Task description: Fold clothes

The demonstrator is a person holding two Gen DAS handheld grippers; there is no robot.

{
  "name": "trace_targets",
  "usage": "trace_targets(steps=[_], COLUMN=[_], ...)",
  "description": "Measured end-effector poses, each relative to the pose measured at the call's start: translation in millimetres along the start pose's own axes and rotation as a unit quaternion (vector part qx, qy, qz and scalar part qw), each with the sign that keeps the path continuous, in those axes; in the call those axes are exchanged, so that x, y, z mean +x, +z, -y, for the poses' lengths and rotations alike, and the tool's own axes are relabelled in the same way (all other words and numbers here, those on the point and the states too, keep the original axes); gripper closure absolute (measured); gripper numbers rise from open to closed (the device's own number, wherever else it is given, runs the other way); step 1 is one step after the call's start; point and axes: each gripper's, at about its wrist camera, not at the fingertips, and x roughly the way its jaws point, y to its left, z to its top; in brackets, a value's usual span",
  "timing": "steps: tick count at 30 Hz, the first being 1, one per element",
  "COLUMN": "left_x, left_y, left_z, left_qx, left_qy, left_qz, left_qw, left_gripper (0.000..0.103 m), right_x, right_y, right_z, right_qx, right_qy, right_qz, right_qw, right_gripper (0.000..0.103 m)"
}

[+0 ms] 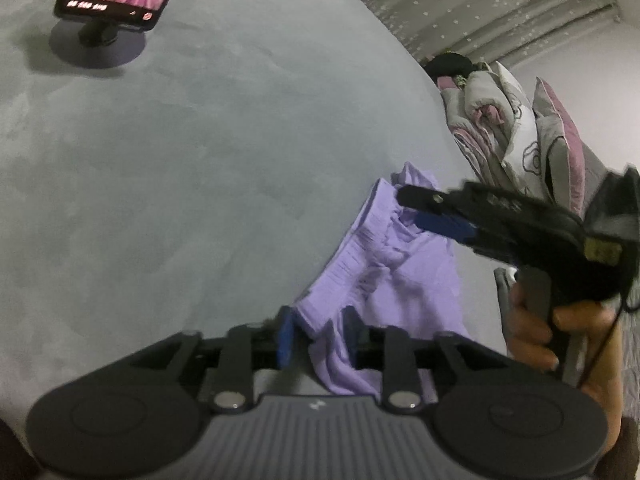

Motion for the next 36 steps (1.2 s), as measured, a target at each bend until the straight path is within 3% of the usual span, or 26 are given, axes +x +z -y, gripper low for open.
trace_targets(steps=[9,18,23,29,36], left_x=[9.4,15.8,13.8,-1.7,-30.6], left_y=[-3.5,-4.2,-7.2,-4.7,1.0], left_z=[-1.4,6.8,11.4,13.1,5.6], left_qx=[0.009,0.046,0.068,0.077,0.069], left_qy=[0.016,0.027,0.037,0.035,0.046], left_qz=[-0.003,0.005,0.014,0.046,0.104], left_qw=[0.9998,0.9986,0.9969,0.9954,0.9911], left_gripper=[0.073,0.093,0.096,0.097,0.098], right_x=[35.6,55.7,59.5,42.3,30.1], right_y=[3.7,5.2,9.2,6.7,19.5], right_z=[-13.6,-1.9,-11.4,-18.6,-41.2], right_qx=[0.000,0.018,0.010,-0.004,-0.001], right_qy=[-0.070,-0.124,-0.146,-0.145,-0.109], right_qz=[-0.037,-0.056,-0.045,-0.010,0.041], right_qw=[0.997,0.991,0.988,0.989,0.993], right_gripper=[0.053,0.053,0.077,0.080,0.080])
